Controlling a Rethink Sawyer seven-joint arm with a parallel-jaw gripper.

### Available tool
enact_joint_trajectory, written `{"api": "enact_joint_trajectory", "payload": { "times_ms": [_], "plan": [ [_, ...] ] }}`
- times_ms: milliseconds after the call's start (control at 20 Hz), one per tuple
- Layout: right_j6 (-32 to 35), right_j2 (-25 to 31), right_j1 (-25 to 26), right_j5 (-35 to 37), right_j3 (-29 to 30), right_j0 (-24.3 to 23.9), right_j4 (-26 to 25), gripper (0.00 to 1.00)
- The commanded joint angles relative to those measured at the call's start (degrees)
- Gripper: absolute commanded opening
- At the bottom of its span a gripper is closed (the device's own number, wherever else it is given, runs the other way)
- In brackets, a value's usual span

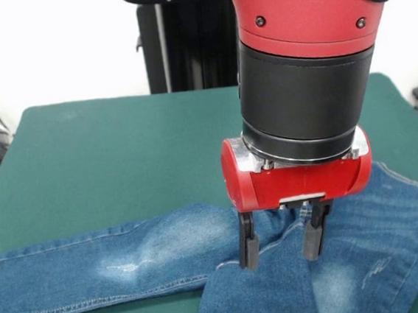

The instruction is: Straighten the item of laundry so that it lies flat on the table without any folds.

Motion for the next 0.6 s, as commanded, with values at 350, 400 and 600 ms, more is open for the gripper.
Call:
{"api": "enact_joint_trajectory", "payload": {
  "times_ms": [350, 400, 600],
  "plan": [
    [6.43, 6.77, 2.07, -2.04, 10.13, 0.94, -0.76, 1.00],
    [6.58, 6.74, 2.04, -2.13, 10.19, 0.94, -0.77, 1.00],
    [6.86, 6.74, 1.87, -1.94, 10.68, 1.08, -0.69, 1.00]
  ]
}}
